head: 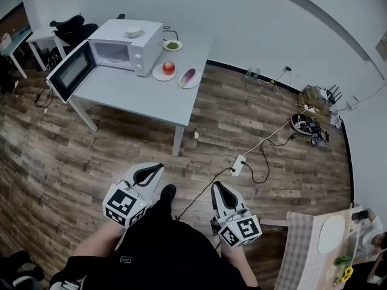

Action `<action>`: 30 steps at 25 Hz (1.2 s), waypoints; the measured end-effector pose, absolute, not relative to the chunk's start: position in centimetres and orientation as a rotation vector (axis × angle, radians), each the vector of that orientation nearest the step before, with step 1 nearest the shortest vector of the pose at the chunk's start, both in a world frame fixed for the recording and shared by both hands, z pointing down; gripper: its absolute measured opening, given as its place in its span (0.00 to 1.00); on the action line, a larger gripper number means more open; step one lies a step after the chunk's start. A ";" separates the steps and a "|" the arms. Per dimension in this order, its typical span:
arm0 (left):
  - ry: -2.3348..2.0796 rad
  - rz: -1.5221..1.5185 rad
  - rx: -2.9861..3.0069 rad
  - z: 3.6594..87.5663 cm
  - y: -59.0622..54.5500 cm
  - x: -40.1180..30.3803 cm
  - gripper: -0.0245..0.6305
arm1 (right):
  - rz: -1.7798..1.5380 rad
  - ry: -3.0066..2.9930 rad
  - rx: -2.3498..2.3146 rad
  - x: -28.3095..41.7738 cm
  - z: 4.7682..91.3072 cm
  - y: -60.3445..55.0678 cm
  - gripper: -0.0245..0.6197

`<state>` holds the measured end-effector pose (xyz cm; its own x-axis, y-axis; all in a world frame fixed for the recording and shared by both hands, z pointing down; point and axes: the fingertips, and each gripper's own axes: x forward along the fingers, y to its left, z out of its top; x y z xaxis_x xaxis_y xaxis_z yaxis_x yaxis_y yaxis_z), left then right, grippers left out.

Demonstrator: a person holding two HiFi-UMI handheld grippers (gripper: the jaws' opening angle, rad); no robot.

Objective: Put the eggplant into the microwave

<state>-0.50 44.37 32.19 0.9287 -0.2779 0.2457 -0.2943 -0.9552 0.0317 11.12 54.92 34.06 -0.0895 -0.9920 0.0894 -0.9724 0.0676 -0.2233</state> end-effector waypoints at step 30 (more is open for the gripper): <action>-0.599 0.320 2.928 31.6 12.7 15.2 0.05 | -0.424 2.430 -2.087 28.0 34.4 21.2 0.07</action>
